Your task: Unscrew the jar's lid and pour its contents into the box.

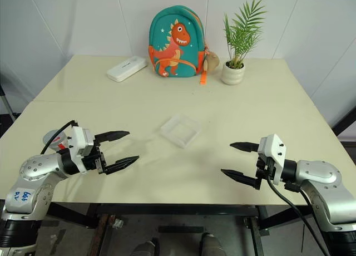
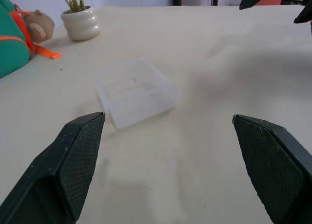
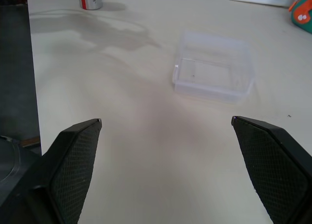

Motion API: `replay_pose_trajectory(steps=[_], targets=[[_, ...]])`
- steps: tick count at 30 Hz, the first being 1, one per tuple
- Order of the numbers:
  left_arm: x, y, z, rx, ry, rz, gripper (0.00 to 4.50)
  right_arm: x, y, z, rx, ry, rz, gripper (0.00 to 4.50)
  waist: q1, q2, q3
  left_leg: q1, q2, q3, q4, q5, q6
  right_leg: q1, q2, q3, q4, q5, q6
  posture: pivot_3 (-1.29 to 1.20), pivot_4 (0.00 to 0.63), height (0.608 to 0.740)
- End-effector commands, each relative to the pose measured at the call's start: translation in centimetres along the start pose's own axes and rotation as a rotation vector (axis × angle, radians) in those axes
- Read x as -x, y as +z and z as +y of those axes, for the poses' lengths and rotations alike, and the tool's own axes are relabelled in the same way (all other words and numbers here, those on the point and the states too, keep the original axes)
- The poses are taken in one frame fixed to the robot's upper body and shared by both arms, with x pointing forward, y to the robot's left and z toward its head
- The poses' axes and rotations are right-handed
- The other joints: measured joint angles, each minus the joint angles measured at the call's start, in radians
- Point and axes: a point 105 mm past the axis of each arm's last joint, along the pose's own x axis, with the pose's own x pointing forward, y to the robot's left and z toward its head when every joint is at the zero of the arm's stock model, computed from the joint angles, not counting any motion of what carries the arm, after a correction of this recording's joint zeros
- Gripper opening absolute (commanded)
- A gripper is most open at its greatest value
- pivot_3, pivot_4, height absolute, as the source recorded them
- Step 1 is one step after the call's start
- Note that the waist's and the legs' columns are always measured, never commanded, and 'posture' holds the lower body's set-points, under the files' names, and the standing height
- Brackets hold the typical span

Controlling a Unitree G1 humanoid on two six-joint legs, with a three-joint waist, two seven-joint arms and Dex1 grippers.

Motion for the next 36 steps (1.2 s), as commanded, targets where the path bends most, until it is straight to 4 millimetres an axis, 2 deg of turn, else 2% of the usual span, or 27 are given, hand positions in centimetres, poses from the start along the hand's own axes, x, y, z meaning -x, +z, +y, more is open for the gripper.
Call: replay_pose_trajectory(steps=[1, 6, 10, 13, 18, 21, 23, 26, 30, 36], targets=[[0.9, 1.1, 0.5, -0.055, 0.048, -0.004, 4.48, -0.1, 0.5, -0.9, 0.048, -0.013, -0.025, 4.5, -0.001, 0.0, 0.0, 0.0, 0.0, 0.0, 0.0, 0.0, 0.0, 0.0, 0.0, 0.0, 0.0, 0.0, 0.0, 0.0, 0.15, 0.74], [1.9, 0.3, 0.5, -0.058, 0.13, 0.016, 4.48, -1.0, -0.1, -1.4, 0.056, 0.015, -0.035, 4.5, -0.006, 0.0, 0.0, 0.0, 0.0, 0.0, 0.002, 0.0, 0.0, 0.001, 0.0, 0.0, 0.0, 0.001, -0.001, 0.0, 0.15, 0.74], [3.2, -0.1, 0.9, -0.044, 0.255, 0.018, 4.48, -2.7, 0.6, -1.5, 0.058, 0.038, -0.094, 4.5, -0.012, 0.0, 0.0, 0.0, 0.0, 0.0, 0.001, -0.001, 0.0, 0.001, 0.0, 0.0, 0.0, 0.001, -0.001, 0.0, 0.15, 0.74], [4.2, -0.5, 1.0, -0.031, 0.375, 0.022, 4.48, -4.2, 2.0, -1.3, 0.043, 0.066, -0.169, 4.5, -0.019, 0.0, 0.0, 0.0, 0.0, 0.0, 0.002, -0.001, 0.0, 0.001, 0.0, 0.0, 0.001, 0.001, 0.0, 0.0, 0.15, 0.74], [6.6, -1.7, 0.9, 0.041, 0.622, 0.009, 4.48, -7.3, 5.8, -0.8, 0.062, 0.127, -0.343, 4.5, -0.024, 0.0, 0.0, 0.001, 0.0, 0.0, 0.002, -0.001, 0.0, 0.001, 0.0, 0.001, 0.002, 0.001, 0.0, 0.0, 0.15, 0.74], [8.0, -2.7, 0.8, 0.095, 0.794, 0.013, 4.48, -8.5, 8.0, -0.4, 0.065, 0.168, -0.428, 4.5, -0.021, 0.0, 0.0, 0.001, 0.0, 0.0, 0.003, -0.001, 0.0, 0.001, 0.001, 0.001, 0.004, 0.001, 0.0, 0.0, 0.15, 0.74], [9.1, -3.7, 0.7, 0.137, 0.962, 0.031, 4.48, -9.2, 8.7, 0.1, 0.064, 0.195, -0.463, 4.5, -0.018, 0.0, 0.0, 0.001, 0.0, 0.0, 0.004, -0.001, 0.0, 0.001, 0.001, 0.001, 0.003, 0.001, 0.0, 0.0, 0.15, 0.74], [9.4, -4.8, -0.5, 0.238, 1.106, 0.035, 4.48, -9.7, 9.0, 0.3, 0.05, 0.208, -0.481, 4.5, -0.015, -0.002, -0.001, 0.0, 0.0, 0.0, 0.006, -0.001, 0.0, 0.002, 0.001, 0.001, 0.003, 0.002, 0.001, 0.0, 0.15, 0.74], [8.8, -5.2, -2.0, 0.286, 1.144, 0.052, 4.48, -10.2, 8.9, 0.5, 0.036, 0.216, -0.488, 4.5, -0.017, -0.002, -0.001, 0.0, 0.0, 0.0, 0.008, -0.002, -0.001, 0.002, 0.001, 0.002, 0.001, 0.002, 0.001, 0.0, 0.15, 0.74], [10.7, -5.2, -1.5, 0.277, 1.37, 0.061, 4.48, -10.5, 9.1, 0.6, 0.031, 0.225, -0.5, 4.5, -0.027, -0.002, -0.002, 0.0, 0.0, 0.0, 0.008, -0.002, -0.001, 0.003, 0.001, 0.002, -0.003, 0.004, 0.0, 0.0, 0.15, 0.74]])
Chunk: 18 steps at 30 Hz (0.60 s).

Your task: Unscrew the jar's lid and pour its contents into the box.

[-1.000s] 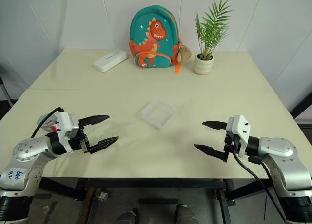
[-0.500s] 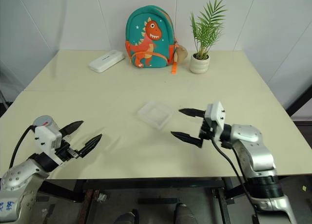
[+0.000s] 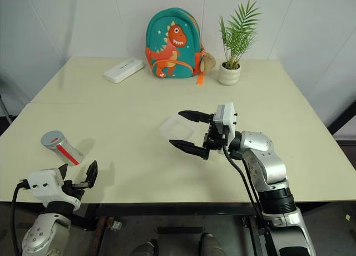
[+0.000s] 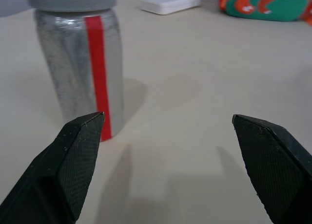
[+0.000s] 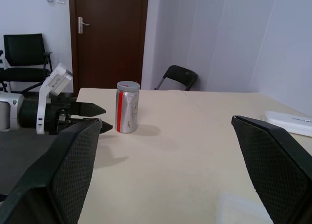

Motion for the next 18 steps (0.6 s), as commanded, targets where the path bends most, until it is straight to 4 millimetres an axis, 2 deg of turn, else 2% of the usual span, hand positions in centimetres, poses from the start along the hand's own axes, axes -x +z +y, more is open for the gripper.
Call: replay_pose_trajectory(steps=[1, 7, 11, 18], targets=[[0.0, 1.7, 1.2, -0.033, 0.108, -0.073, 4.48, -0.5, 1.0, -0.1, 0.025, 0.014, -0.035, 4.5, 0.0, 0.0, 0.0, 0.0, 0.0, 0.0, 0.0, 0.0, 0.0, 0.0, 0.0, 0.0, 0.0, 0.0, 0.0, 0.0, 0.15, 0.74], [-0.5, 2.3, 1.9, -0.016, 0.283, -0.078, 4.48, -0.6, 1.0, -0.2, 0.023, 0.008, -0.043, 4.5, 0.005, 0.0, 0.0, -0.001, 0.0, 0.0, 0.0, -0.002, 0.001, 0.0, 0.0, 0.0, -0.002, 0.0, 0.0, 0.0, 0.15, 0.74], [-1.8, 3.6, 1.3, -0.023, 0.272, -0.114, 4.48, -0.7, 0.9, -0.2, 0.017, -0.011, -0.05, 4.5, 0.007, 0.0, 0.0, -0.001, 0.0, 0.0, 0.0, -0.002, 0.001, 0.0, 0.001, 0.0, 0.0, -0.001, 0.001, 0.0, 0.15, 0.74], [-3.5, 4.0, 1.5, -0.036, 0.281, -0.124, 4.48, -1.1, 1.1, 0.2, 0.006, -0.014, -0.061, 4.5, 0.006, 0.0, 0.0, 0.0, 0.0, 0.0, 0.0, -0.002, 0.001, 0.0, 0.001, 0.0, 0.0, 0.0, 0.001, 0.0, 0.15, 0.74]])
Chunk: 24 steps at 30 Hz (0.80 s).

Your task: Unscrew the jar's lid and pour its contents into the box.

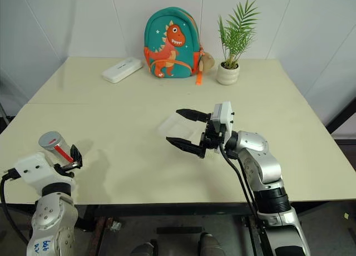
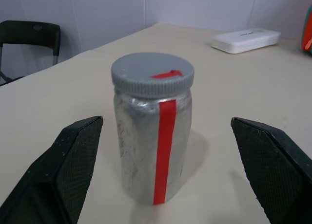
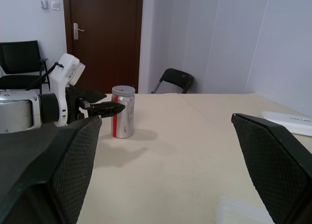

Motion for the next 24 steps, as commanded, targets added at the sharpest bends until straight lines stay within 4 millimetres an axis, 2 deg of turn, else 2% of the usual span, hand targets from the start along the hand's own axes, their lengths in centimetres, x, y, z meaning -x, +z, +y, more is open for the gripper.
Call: replay_pose_trajectory(steps=[1, 6, 15, 24], targets=[[-0.9, 0.9, 0.5, -0.02, 0.034, -0.043, 4.48, -0.5, 1.2, 0.5, 0.027, 0.015, -0.034, 4.5, 0.001, 0.0, 0.0, 0.0, 0.0, 0.0, 0.0, 0.0, 0.0, 0.0, 0.0, 0.0, 0.0, 0.0, 0.0, 0.0, 0.15, 0.74], [-1.6, 1.2, 0.4, -0.02, 0.078, -0.068, 4.48, -0.4, 1.3, 0.3, 0.031, 0.0, -0.032, 4.5, 0.002, 0.0, 0.0, 0.0, 0.0, 0.0, 0.0, 0.0, 0.0, 0.0, 0.0, 0.0, 0.0, 0.0, 0.0, 0.0, 0.15, 0.74], [-3.8, 0.7, 1.0, -0.052, 0.131, -0.07, 4.48, -0.3, 1.5, -0.4, 0.05, -0.028, -0.016, 4.5, 0.002, 0.0, 0.0, 0.0, 0.0, 0.0, 0.0, 0.0, 0.0, 0.0, 0.0, 0.0, 0.001, 0.0, 0.0, 0.0, 0.15, 0.74], [-4.6, -0.7, 1.5, -0.092, 0.148, -0.039, 4.48, 0.1, 1.7, -0.8, 0.059, -0.047, -0.005, 4.5, 0.003, 0.0, 0.0, 0.0, 0.0, 0.0, 0.0, 0.0, 0.0, 0.0, 0.0, 0.0, 0.002, 0.0, 0.0, 0.0, 0.15, 0.74]])
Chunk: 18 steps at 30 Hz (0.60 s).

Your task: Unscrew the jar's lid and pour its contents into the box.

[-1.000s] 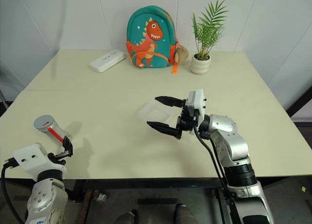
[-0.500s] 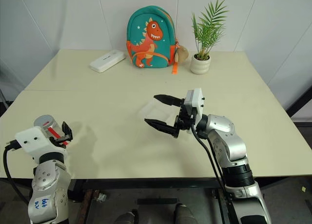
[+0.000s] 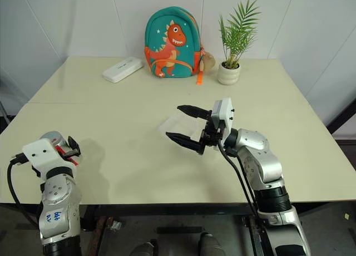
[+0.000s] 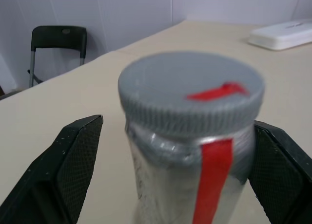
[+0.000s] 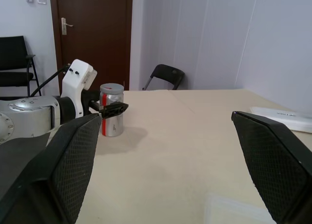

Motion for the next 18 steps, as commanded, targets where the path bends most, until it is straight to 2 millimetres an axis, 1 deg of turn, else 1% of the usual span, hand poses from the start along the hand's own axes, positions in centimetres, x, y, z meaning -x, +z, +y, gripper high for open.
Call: replay_pose_trajectory(steps=[1, 5, 6, 7, 13, 14, 18], targets=[[-0.22, 1.02, 0.62, -0.012, 0.029, -0.054, 4.48, 0.08, 1.32, -0.21, 0.043, -0.005, -0.02, 4.5, 0.0, 0.0, 0.0, 0.0, 0.0, 0.0, 0.0, 0.0, 0.0, 0.0, 0.0, 0.0, 0.0, 0.0, 0.0, 0.0, 0.15, 0.74], [-0.23, 0.88, 0.38, -0.01, 0.024, -0.056, 4.48, 0.15, 1.22, -0.17, 0.04, -0.002, -0.011, 4.5, 0.0, 0.0, 0.0, 0.0, 0.0, 0.0, 0.0, 0.0, 0.0, 0.0, 0.0, 0.0, 0.0, 0.0, 0.0, 0.0, 0.15, 0.74], [-0.25, 0.86, 0.36, -0.009, 0.023, -0.057, 4.09, 0.19, 1.2, -0.17, 0.039, -0.002, -0.01, 4.5, 0.0, 0.0, 0.0, 0.0, 0.0, 0.0, 0.0, 0.0, 0.0, 0.0, 0.0, 0.0, 0.0, 0.0, 0.0, 0.0, 0.15, 0.74], [-0.29, 0.83, 0.34, -0.008, 0.022, -0.057, 3.93, 0.22, 1.18, -0.2, 0.04, -0.003, -0.009, 4.5, 0.0, 0.0, 0.0, 0.0, 0.0, 0.0, 0.0, 0.0, 0.0, 0.0, 0.0, 0.0, 0.0, 0.0, 0.0, 0.0, 0.15, 0.74], [-0.42, 0.61, 0.35, -0.001, 0.021, -0.057, 2.05, 0.37, 1.07, -0.27, 0.039, -0.007, -0.007, 4.5, 0.0, 0.0, 0.0, 0.0, 0.0, 0.0, 0.0, 0.0, 0.0, 0.0, 0.0, 0.0, 0.0, 0.0, 0.0, 0.0, 0.15, 0.74], [-0.46, 0.56, 0.3, 0.004, 0.019, -0.056, 1.94, 0.43, 1.02, -0.31, 0.038, -0.01, -0.006, 4.5, 0.0, 0.0, 0.0, 0.0, 0.0, 0.0, 0.0, 0.0, 0.0, 0.0, 0.0, 0.0, 0.0, 0.0, 0.0, 0.0, 0.15, 0.74], [-0.65, 0.48, 0.15, 0.035, -0.001, -0.056, 1.94, 0.63, 0.85, -0.43, 0.034, -0.021, -0.005, 4.5, 0.001, 0.0, 0.0, 0.0, 0.0, 0.0, 0.0, 0.0, 0.0, 0.0, 0.0, 0.0, 0.0, 0.0, 0.0, 0.0, 0.15, 0.74]])
